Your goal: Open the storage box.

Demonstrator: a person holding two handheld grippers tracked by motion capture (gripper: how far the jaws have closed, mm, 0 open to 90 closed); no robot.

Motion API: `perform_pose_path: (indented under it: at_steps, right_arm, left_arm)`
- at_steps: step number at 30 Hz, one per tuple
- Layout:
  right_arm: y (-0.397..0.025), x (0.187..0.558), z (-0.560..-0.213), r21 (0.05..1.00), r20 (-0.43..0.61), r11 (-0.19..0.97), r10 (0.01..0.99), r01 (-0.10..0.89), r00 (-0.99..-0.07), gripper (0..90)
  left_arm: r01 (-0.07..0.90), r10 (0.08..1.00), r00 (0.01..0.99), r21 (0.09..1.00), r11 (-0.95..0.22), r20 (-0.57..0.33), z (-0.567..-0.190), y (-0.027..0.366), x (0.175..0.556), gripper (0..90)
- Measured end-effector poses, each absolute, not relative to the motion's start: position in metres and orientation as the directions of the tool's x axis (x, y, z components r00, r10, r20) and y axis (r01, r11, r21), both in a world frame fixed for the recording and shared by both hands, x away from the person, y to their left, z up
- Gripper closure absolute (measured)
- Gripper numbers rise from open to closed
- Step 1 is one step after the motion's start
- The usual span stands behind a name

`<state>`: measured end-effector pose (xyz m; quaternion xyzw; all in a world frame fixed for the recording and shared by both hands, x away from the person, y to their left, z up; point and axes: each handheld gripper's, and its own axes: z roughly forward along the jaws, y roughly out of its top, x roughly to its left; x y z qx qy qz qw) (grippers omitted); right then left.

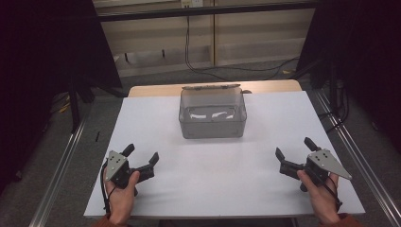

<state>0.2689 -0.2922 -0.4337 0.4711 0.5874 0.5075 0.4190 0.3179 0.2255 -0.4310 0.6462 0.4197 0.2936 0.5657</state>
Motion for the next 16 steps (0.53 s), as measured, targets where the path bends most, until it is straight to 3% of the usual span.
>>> perform_pose_path:
  at_steps: [16]
  right_arm:
    - [-0.292,0.261,-0.442,0.989,-0.03,0.059,0.977,0.134,-0.209,0.0]
  left_arm:
    - [0.231,0.884,0.454,0.973,0.003,-0.111,-0.435,0.226,0.315,2.8]
